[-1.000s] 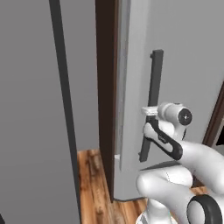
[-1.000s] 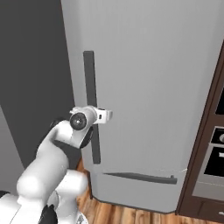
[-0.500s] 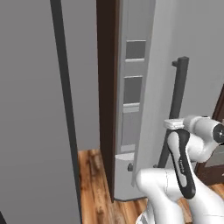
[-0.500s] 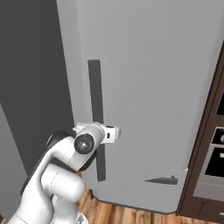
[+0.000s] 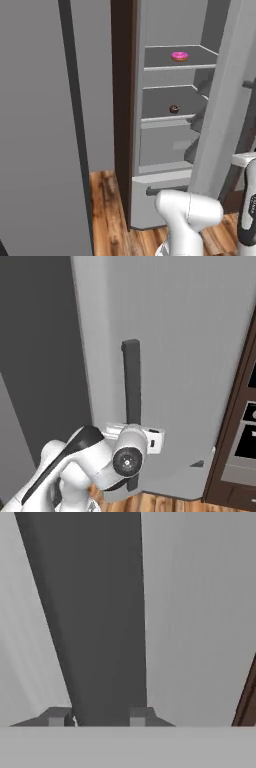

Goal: Take the donut and cupcake from the fridge and place them on the empty tray on the dining counter.

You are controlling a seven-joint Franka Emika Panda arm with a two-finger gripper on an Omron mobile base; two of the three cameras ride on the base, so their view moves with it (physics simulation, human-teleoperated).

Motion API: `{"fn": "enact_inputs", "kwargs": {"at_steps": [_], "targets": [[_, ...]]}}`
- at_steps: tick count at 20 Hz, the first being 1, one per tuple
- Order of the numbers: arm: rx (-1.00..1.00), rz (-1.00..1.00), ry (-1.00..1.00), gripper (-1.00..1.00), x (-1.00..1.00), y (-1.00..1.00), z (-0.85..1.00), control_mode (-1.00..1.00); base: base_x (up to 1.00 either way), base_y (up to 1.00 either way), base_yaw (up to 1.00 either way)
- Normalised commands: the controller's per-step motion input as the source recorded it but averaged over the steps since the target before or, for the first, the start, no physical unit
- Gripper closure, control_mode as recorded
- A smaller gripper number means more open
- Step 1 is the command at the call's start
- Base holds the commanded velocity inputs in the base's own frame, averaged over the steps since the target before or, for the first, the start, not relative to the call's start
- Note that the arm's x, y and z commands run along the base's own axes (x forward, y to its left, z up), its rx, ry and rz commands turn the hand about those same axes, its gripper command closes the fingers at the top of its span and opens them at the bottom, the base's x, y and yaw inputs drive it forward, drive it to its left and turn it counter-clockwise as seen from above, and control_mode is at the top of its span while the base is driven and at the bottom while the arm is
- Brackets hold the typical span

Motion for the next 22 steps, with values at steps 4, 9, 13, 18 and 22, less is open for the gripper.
{"fn": "enact_inputs", "kwargs": {"at_steps": [4, 9, 13, 18, 22], "targets": [[0.00, 0.00, 0.00, 1.00, -1.00, -0.98, 0.00, -1.00, 0.00, 0.00, 0.00], [0.00, 0.00, 0.00, 1.00, -0.88, -0.86, 0.00, -1.00, 0.00, 0.00, 0.00], [0.00, 0.01, -0.01, -1.00, -0.67, -0.66, 0.03, -1.00, 0.00, 0.00, 0.00], [0.00, 0.00, -0.11, -1.00, -0.84, -0.18, 0.12, -1.00, 0.00, 0.00, 0.00], [-0.13, -0.07, -0.21, -1.00, -0.84, 0.69, 0.43, -1.00, 0.00, 0.00, 0.00]]}}
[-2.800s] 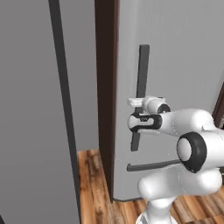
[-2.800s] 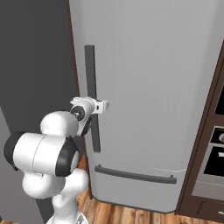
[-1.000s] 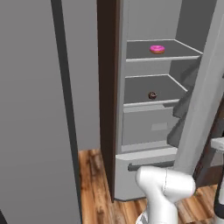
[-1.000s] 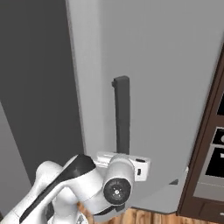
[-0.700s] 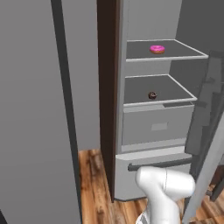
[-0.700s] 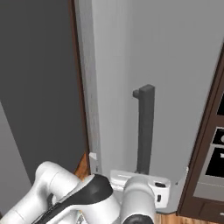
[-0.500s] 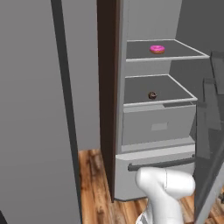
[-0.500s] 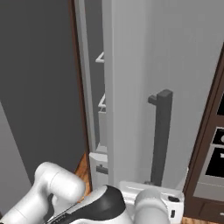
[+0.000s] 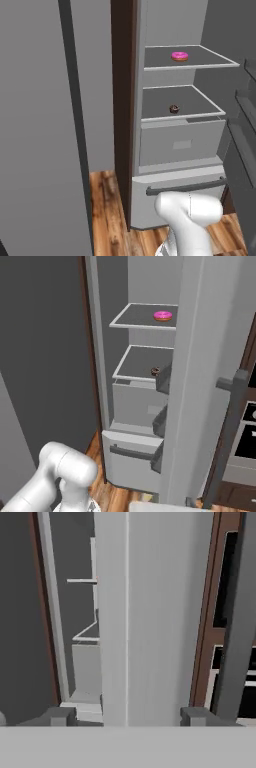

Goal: Take the donut and cupcake from the fridge and place them on the empty tray on the dining counter.

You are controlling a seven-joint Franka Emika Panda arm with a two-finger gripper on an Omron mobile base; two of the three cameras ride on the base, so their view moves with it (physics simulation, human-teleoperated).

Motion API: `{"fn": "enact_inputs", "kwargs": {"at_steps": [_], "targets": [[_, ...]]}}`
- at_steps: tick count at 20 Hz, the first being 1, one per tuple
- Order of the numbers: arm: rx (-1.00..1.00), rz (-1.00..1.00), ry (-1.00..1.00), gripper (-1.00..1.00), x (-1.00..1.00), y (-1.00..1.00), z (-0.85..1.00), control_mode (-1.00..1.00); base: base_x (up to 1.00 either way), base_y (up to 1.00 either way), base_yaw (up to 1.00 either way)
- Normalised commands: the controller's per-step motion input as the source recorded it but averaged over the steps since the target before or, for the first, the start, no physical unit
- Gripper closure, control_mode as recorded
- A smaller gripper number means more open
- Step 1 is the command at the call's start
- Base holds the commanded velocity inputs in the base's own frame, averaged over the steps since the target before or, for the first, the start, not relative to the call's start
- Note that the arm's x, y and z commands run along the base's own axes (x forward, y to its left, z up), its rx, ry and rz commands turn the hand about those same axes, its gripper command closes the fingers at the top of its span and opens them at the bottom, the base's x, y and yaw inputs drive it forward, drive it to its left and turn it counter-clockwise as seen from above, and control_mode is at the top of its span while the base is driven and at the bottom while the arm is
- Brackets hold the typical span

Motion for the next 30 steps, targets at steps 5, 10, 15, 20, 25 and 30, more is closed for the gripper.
{"fn": "enact_inputs", "kwargs": {"at_steps": [5, 10, 15, 20, 25, 30], "targets": [[-0.22, 0.00, -0.18, -1.00, 0.05, 1.00, 0.56, -1.00, 0.00, 0.00, 0.00], [-0.21, 0.00, -0.05, -1.00, 0.13, 1.00, 0.18, -1.00, 0.00, 0.00, 0.00], [-0.26, 0.00, -0.07, -1.00, 0.16, 0.95, 0.17, -1.00, 0.00, 0.00, 0.00], [-0.23, -0.12, 0.18, -1.00, 0.93, 0.40, 0.03, -1.00, 0.00, 0.00, 0.00], [-0.19, -0.31, 0.36, -1.00, 0.89, -0.02, 0.05, -1.00, 0.00, 0.00, 0.00], [-0.07, -0.25, 0.22, -1.00, 0.15, -0.38, 0.02, -1.00, 0.00, 0.00, 0.00]]}}
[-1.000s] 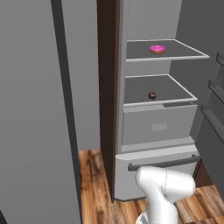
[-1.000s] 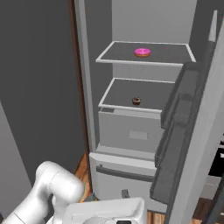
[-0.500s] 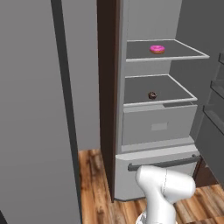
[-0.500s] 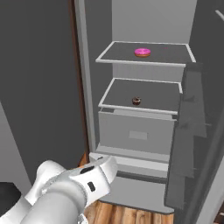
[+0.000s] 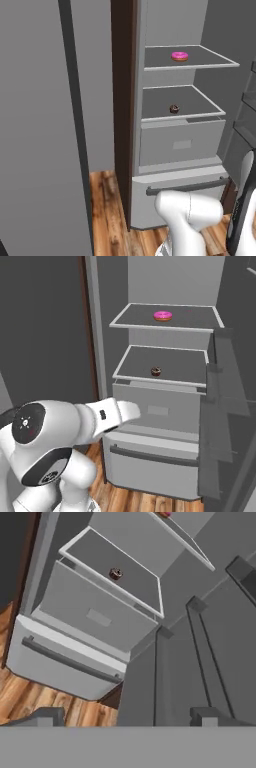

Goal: Take the donut and cupcake from the fridge and place them on the empty tray on the dining counter.

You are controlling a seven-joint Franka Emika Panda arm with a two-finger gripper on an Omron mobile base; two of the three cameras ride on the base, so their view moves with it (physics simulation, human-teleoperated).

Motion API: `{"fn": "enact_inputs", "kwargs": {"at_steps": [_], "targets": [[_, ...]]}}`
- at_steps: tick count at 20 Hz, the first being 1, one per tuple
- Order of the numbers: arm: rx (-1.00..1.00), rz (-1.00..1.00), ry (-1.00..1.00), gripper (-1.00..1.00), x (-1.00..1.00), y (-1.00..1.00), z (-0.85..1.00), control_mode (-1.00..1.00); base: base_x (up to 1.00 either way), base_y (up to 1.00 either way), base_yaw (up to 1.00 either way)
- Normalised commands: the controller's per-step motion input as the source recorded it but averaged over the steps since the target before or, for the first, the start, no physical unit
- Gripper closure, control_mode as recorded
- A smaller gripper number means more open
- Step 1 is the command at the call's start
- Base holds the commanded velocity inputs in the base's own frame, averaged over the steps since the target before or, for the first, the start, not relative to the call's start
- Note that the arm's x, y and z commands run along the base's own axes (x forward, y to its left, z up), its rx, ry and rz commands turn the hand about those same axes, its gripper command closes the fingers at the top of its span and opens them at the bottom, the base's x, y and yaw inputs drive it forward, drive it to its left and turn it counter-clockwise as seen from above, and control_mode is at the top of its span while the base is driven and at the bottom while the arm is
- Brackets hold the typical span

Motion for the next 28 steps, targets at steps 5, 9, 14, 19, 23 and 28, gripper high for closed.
{"fn": "enact_inputs", "kwargs": {"at_steps": [5, 9, 14, 19, 23, 28], "targets": [[0.14, -0.19, -0.02, -1.00, 0.17, 0.29, 0.00, -1.00, 0.00, 0.00, 0.00], [0.31, -0.16, -0.23, -1.00, 0.30, 0.50, 0.00, -1.00, 0.00, 0.00, 0.00], [0.47, -0.08, -0.28, -1.00, 0.06, 0.28, -0.02, -1.00, 0.00, 0.00, 0.00], [0.33, -0.09, -0.27, -1.00, 0.00, 0.70, 0.00, -1.00, 0.00, 0.00, 0.00], [0.03, -0.06, -0.04, -1.00, 0.00, 0.99, 0.00, -1.00, 0.00, 0.00, 0.00], [0.00, 0.11, -0.03, -1.00, 0.00, 0.17, -0.05, -1.00, 0.00, 0.00, 0.00]]}}
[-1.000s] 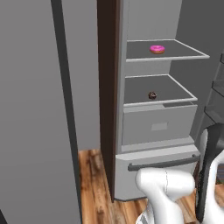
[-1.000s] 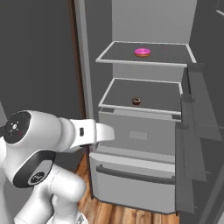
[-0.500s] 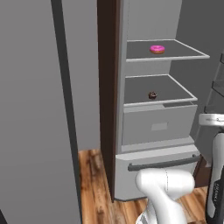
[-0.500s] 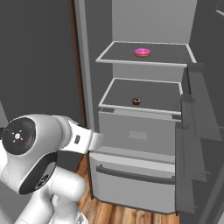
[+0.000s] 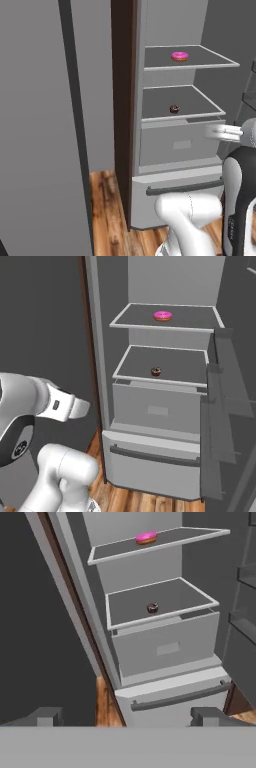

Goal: Take the donut and cupcake from the fridge and place them on the empty tray on the dining counter.

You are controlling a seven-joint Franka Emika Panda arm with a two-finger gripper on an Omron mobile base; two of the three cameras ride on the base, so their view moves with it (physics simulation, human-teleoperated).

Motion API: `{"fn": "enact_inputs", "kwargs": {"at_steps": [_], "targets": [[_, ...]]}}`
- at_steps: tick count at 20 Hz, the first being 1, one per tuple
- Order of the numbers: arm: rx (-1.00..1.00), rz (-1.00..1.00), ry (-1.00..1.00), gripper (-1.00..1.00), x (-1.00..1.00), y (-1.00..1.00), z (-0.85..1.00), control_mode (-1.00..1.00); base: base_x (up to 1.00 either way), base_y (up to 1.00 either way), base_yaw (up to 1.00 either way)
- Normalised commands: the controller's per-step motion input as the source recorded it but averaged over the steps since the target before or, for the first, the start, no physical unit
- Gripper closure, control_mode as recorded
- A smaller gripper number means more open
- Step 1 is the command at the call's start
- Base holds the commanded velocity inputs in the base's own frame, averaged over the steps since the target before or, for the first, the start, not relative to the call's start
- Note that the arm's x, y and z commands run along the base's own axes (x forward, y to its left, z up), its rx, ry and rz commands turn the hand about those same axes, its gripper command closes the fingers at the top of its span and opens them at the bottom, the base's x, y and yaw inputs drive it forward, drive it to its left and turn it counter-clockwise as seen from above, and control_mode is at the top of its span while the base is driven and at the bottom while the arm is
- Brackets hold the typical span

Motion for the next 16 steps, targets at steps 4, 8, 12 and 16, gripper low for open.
{"fn": "enact_inputs", "kwargs": {"at_steps": [4, 8, 12, 16], "targets": [[0.00, 0.05, 0.00, -1.00, 0.03, 0.00, -0.02, -1.00, 0.00, 0.00, 0.00], [0.00, 0.00, 0.00, -1.00, 0.00, -0.02, -0.01, 1.00, 0.00, -0.08, 0.00], [0.00, 0.00, 0.00, -1.00, 0.00, 0.00, 0.00, 1.00, 0.00, -0.48, 0.00], [0.00, 0.00, 0.00, -1.00, 0.00, 0.00, 0.00, 1.00, 0.00, -0.19, 0.00]]}}
